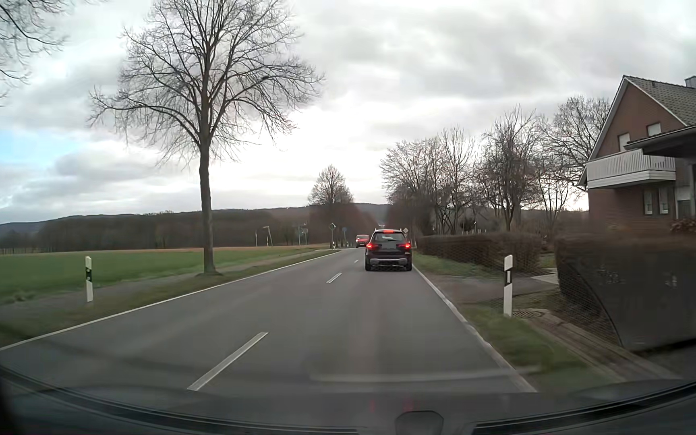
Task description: Follow the waypoints while adhering to traffic rules and regulations
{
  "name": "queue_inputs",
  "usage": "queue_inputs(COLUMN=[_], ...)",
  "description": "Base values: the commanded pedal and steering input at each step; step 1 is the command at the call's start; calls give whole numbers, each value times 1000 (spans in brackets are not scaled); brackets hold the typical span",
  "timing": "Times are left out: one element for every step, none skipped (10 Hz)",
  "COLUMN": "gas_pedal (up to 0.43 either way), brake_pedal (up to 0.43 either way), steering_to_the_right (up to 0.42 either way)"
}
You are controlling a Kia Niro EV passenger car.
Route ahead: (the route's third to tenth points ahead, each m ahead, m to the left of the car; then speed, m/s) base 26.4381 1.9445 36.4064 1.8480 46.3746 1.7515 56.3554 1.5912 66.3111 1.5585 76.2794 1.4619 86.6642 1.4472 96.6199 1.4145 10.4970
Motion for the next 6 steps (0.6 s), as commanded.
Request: queue_inputs(gas_pedal=[0, 0, 0, 0, 0, 0], brake_pedal=[299, 305, 317, 329, 335, 335], steering_to_the_right=[1, 1, 1, 2, 2, 2])
